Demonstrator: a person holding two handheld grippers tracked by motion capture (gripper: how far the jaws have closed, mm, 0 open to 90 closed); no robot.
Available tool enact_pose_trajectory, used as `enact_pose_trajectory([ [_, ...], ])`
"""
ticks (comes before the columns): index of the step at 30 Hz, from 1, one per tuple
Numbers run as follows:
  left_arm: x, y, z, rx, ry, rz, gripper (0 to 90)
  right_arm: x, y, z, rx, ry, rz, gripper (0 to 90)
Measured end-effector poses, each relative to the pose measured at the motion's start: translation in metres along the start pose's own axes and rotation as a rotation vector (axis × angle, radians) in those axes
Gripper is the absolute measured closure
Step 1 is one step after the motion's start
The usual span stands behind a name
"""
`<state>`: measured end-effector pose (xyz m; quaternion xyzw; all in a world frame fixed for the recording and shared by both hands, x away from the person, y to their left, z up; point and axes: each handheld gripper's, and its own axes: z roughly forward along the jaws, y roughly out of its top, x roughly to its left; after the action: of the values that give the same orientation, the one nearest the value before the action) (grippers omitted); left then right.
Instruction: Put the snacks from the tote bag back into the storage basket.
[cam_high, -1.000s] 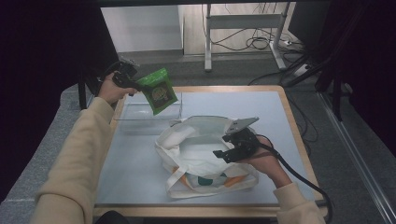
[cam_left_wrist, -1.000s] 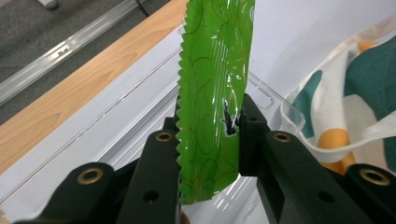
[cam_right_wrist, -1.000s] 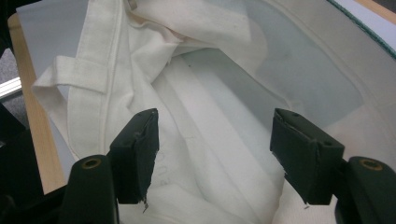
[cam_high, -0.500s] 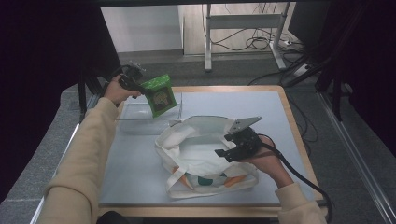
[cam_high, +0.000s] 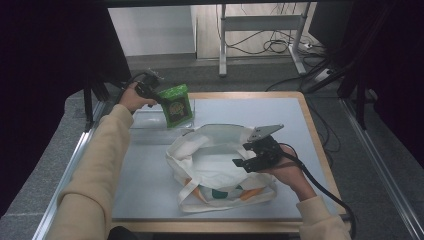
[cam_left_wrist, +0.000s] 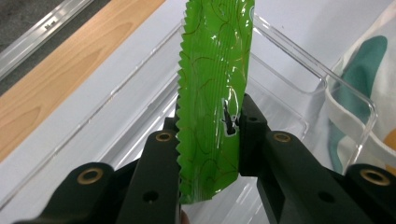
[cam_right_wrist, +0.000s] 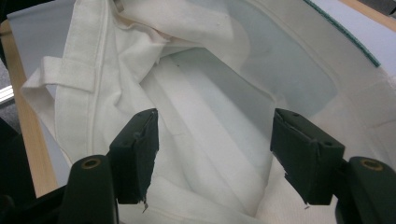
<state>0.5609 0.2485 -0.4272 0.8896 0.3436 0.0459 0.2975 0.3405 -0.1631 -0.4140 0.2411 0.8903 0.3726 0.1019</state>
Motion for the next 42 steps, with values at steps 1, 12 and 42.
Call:
enact_pose_trajectory([
  [1, 0.0, 0.002, 0.001, 0.0, 0.001, 0.003, 75.3, 0.0, 0.0, 0.0, 0.0, -0.001, 0.0, 32.4],
  [12, 0.002, 0.01, 0.009, -0.016, 0.048, 0.001, 73.6, -0.001, -0.002, 0.001, -0.005, 0.0, 0.006, 32.3],
  [42, -0.005, 0.035, -0.008, -0.201, 0.206, 0.024, 32.4, -0.006, -0.009, -0.002, -0.012, -0.004, 0.021, 32.2],
])
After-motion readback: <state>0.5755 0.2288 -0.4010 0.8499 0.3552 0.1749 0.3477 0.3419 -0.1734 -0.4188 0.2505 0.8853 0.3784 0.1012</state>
